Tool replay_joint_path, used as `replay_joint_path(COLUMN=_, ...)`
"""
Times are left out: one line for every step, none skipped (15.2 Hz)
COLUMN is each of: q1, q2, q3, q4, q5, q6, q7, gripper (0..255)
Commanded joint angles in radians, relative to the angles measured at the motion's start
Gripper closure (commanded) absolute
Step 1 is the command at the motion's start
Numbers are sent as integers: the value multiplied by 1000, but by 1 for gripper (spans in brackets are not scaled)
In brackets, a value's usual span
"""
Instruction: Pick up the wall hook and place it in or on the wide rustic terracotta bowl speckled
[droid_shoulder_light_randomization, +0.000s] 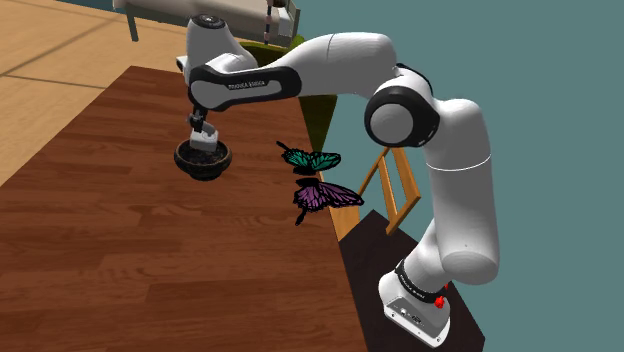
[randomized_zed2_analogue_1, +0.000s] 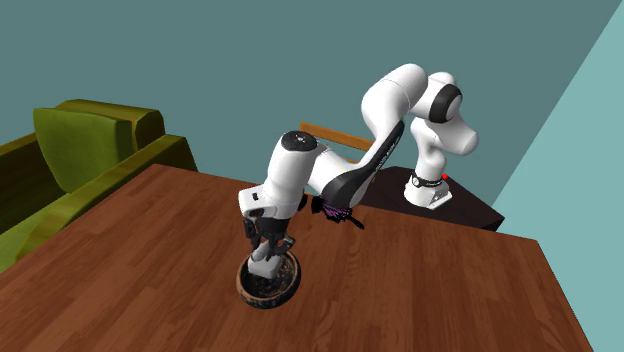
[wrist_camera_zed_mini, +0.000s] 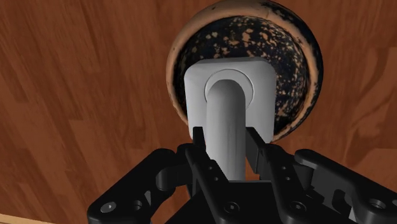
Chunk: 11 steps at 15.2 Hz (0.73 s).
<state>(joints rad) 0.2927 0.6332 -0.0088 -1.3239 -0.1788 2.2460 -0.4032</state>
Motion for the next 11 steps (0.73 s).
replay_joint_path(q1=1, q2=8, q3=-1, q4=-15, q5=-2, q6=23, q7=5, gripper=255)
replay_joint_path(q1=1, q2=12, q3=-2, q4=-21, q5=-3, q6=34, q7=7, gripper=255)
replay_joint_path(q1=1, q2=16, q3=-2, q4=-27, q5=-5, q6=44, q7=9, gripper=255)
replay_joint_path(q1=1, q2=24, q3=-3, q4=-36, q5=-6, q6=60, q7=12, gripper=255)
replay_joint_path(q1=1, q2=23, q3=-3, q4=-36, q5=-6, q6=60, q7=12, gripper=255)
replay_joint_path(q1=1, q2=23, q3=-3, q4=-36, q5=-6, q6=60, q7=12, gripper=255)
replay_joint_path(q1=1, q2=24, q3=-3, q4=-36, q5=-6, q6=60, q7=12, gripper=255)
replay_joint_path(q1=1, q2=24, q3=-3, q4=-36, q5=-6, q6=60, q7=12, gripper=255)
replay_joint_path(q1=1, q2=24, q3=-3, q4=-36, q5=-6, q6=60, q7=12, gripper=255)
replay_joint_path(q1=1, q2=24, q3=-3, q4=-36, q5=-6, q6=60, q7=12, gripper=255)
replay_joint_path(q1=1, q2=24, q3=-3, q4=-36, q5=-6, q6=60, q7=12, gripper=255)
